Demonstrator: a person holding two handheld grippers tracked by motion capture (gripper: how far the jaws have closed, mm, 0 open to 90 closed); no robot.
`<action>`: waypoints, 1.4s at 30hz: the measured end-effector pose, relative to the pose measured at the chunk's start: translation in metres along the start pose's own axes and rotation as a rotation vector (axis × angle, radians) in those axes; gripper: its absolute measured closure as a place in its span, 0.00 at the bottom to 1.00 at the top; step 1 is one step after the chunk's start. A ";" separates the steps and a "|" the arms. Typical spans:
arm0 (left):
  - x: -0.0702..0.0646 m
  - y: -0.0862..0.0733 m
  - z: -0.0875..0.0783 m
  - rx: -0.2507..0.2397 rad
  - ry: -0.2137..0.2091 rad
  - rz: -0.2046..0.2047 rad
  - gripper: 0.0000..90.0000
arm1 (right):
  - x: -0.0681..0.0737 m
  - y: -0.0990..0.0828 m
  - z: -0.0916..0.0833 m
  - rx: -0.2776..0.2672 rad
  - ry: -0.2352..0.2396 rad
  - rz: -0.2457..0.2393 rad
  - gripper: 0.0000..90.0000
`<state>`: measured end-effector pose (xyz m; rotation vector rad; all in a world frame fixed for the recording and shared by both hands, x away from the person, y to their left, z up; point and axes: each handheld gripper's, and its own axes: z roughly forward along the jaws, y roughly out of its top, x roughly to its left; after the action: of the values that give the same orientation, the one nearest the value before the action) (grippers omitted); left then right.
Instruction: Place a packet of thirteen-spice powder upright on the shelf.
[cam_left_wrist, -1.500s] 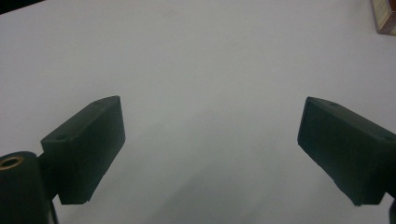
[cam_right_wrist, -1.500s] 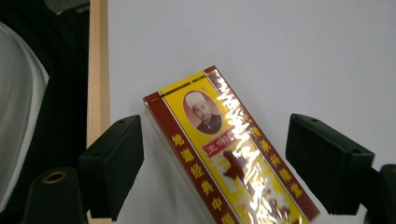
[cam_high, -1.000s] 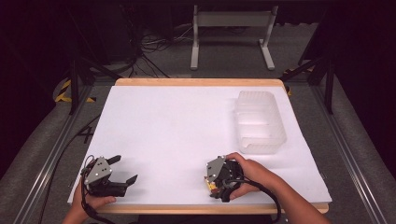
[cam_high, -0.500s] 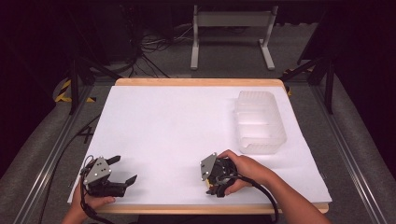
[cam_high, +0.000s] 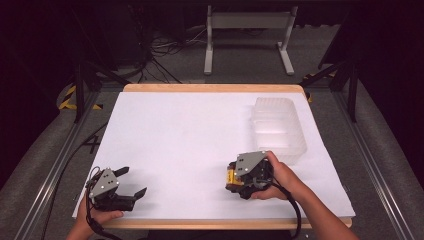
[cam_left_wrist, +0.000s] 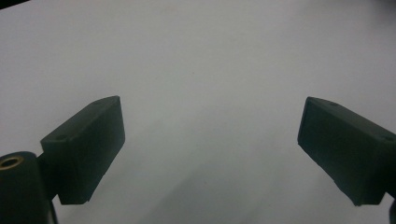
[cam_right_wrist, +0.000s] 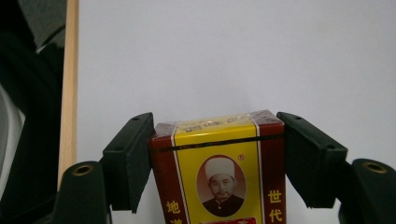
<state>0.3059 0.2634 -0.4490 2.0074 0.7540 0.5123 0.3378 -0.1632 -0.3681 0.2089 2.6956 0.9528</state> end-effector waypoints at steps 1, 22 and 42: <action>0.000 0.000 0.000 0.000 0.001 -0.001 0.09 | -0.001 -0.001 -0.004 -0.015 -0.014 0.013 0.35; 0.002 0.000 -0.003 -0.026 0.013 -0.018 0.09 | -0.027 0.006 -0.036 -0.249 -0.318 0.193 0.37; 0.003 -0.001 -0.004 -0.034 0.022 -0.023 0.09 | -0.079 -0.002 -0.065 -0.362 -0.629 0.374 0.37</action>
<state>0.3058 0.2683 -0.4474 1.9621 0.7763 0.5308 0.3929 -0.2213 -0.3044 0.8042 1.9095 1.2064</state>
